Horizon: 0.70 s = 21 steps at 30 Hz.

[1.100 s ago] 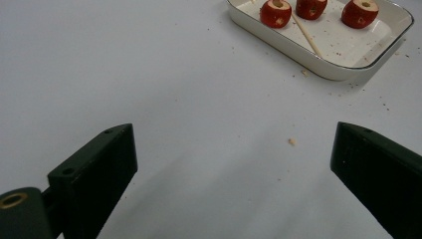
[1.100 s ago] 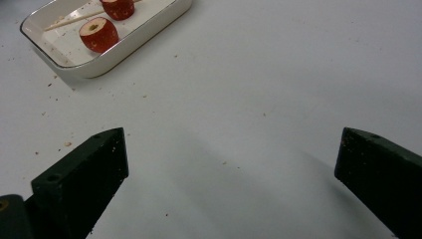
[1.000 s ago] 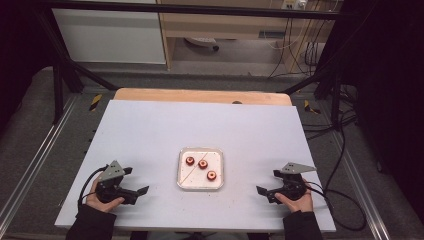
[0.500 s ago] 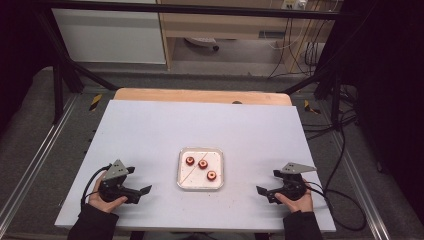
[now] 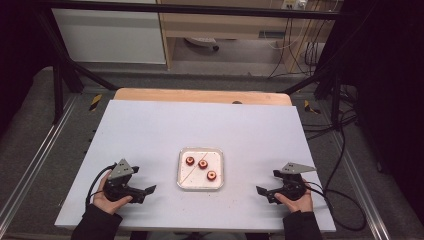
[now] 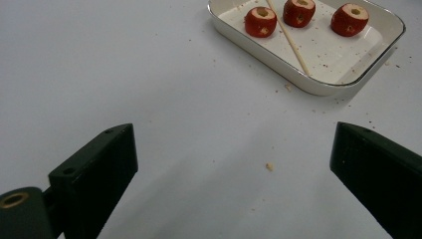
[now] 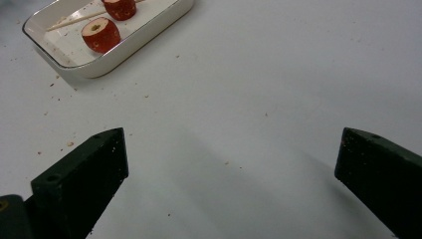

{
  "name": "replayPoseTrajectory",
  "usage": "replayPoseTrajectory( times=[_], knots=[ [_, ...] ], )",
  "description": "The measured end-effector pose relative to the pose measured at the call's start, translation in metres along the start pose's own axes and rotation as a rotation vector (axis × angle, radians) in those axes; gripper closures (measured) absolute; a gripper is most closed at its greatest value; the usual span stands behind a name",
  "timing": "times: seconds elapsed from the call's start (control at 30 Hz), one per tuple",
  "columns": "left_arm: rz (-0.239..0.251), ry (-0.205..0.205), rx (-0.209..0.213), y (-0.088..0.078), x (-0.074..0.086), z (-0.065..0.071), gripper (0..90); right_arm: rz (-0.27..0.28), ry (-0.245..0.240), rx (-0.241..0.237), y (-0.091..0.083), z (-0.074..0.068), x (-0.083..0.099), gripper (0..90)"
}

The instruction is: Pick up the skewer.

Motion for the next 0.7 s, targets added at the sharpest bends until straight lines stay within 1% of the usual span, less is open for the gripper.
replayPoseTrajectory(
  times=[0.47,0.7],
  knots=[
    [-0.024,0.008,-0.004,0.013,-0.009,0.016,5.1,0.000,-0.002,0.000,0.000,0.000,0.000,0.8],
    [-0.029,0.006,-0.008,0.019,-0.021,0.027,5.4,-0.002,-0.002,0.002,0.000,0.000,0.000,0.8]
  ],
)
Point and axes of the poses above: each handheld gripper's, and its own axes: y roughly forward along the jaws, x roughly out of its underside, z roughly to its right, the point moved 8 cm from there along y, roughly forward along the jaws, and after that the axes turned 11 degrees about -y, right-handed, at the moved point
